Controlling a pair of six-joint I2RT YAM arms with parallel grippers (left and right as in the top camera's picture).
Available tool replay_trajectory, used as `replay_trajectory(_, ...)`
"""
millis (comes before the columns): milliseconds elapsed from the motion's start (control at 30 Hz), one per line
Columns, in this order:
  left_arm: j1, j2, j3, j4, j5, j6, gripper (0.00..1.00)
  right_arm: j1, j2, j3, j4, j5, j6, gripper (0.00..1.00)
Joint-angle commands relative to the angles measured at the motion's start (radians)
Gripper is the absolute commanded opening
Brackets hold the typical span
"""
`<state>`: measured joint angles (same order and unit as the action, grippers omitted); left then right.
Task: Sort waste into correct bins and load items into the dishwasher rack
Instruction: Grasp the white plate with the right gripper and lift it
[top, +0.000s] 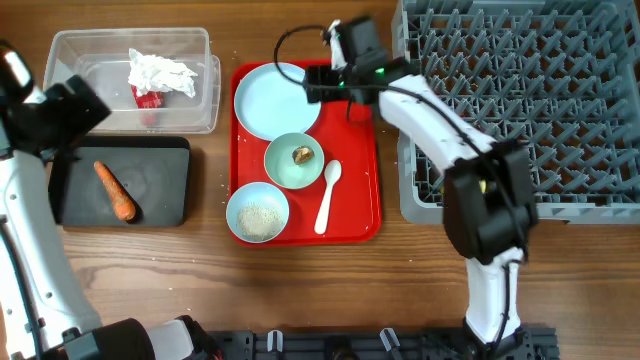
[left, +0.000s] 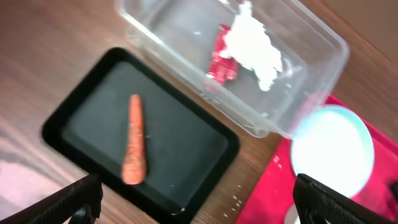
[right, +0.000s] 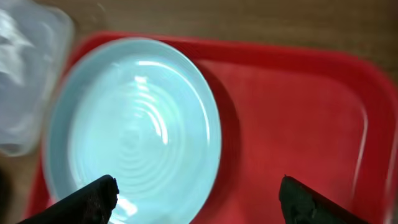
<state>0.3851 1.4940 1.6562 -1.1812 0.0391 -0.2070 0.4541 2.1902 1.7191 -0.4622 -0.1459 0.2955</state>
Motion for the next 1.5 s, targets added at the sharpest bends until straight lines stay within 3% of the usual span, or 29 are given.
replay_trajectory(0, -0.080, 0.010, 0.000, 0.019, 0.019, 0.046, 0.98, 0.005, 0.056, 0.007, 0.010, 0.090, 0.017, 0.84)
replay_trajectory(67, -0.110, 0.020, 0.000, 0.034, 0.019, 0.046, 1.00, 0.006, 0.078, 0.007, 0.015, 0.093, 0.019, 0.81)
replay_trajectory(133, -0.137, 0.031, 0.000, 0.049, 0.020, 0.045, 1.00, 0.007, 0.108, 0.007, 0.028, 0.094, 0.018, 0.70)
replay_trajectory(300, -0.148, 0.032, 0.000, 0.048, 0.020, 0.045, 1.00, 0.008, 0.143, 0.007, 0.039, 0.113, -0.008, 0.57)
replay_trajectory(633, -0.148, 0.032, 0.000, 0.048, 0.020, 0.045, 1.00, 0.008, 0.161, 0.007, -0.040, 0.193, -0.007, 0.09)
replay_trajectory(700, -0.148, 0.032, 0.000, 0.049, 0.020, 0.045, 1.00, 0.006, 0.161, 0.007, -0.076, 0.200, -0.008, 0.05)
replay_trajectory(1200, -0.148, 0.032, 0.000, 0.052, 0.020, 0.045, 1.00, -0.074, -0.026, 0.058, -0.099, 0.198, -0.011, 0.04)
replay_trajectory(1467, -0.148, 0.032, 0.000, 0.051, 0.020, 0.045, 1.00, -0.110, -0.185, 0.058, -0.124, 0.204, -0.090, 0.04)
